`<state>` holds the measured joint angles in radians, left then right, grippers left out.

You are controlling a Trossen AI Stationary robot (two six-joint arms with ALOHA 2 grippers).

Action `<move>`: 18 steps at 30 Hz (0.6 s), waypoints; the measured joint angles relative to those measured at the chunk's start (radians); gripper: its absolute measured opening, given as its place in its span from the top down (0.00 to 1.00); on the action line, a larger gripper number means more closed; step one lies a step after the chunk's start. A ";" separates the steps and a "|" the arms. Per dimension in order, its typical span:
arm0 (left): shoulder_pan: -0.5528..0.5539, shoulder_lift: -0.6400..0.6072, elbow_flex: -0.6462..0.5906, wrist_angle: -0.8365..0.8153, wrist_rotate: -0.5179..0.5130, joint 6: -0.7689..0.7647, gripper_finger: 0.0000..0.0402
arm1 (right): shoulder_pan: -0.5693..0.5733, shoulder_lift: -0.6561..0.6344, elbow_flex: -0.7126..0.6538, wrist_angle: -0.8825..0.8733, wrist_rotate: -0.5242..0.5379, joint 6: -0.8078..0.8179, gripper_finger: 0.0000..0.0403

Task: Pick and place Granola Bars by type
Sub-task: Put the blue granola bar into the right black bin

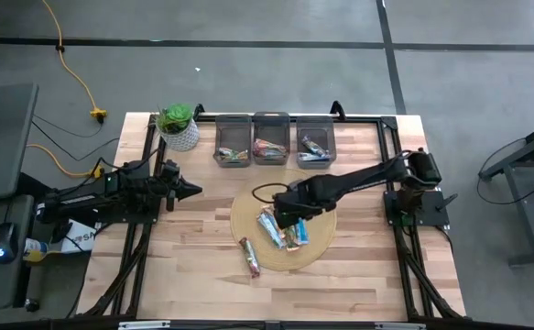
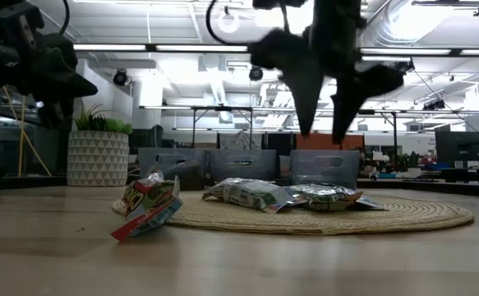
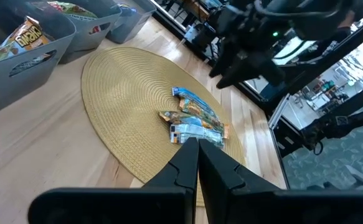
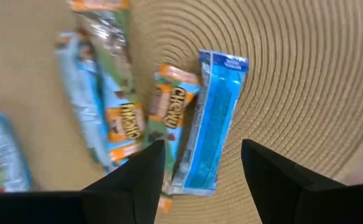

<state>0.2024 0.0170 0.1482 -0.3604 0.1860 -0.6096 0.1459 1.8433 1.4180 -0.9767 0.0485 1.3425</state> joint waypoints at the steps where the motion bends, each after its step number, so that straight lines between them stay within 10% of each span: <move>1: 0.000 0.000 0.000 -0.003 0.000 0.000 0.98 | 0.000 -0.001 -0.027 0.029 -0.012 0.012 0.51; 18: 0.000 0.000 0.000 -0.010 0.010 0.003 0.98 | 0.000 -0.001 -0.166 0.205 -0.076 0.050 0.51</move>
<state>0.2023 0.0170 0.1482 -0.3706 0.1959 -0.6071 0.1459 1.8423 1.2518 -0.7713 -0.0273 1.3928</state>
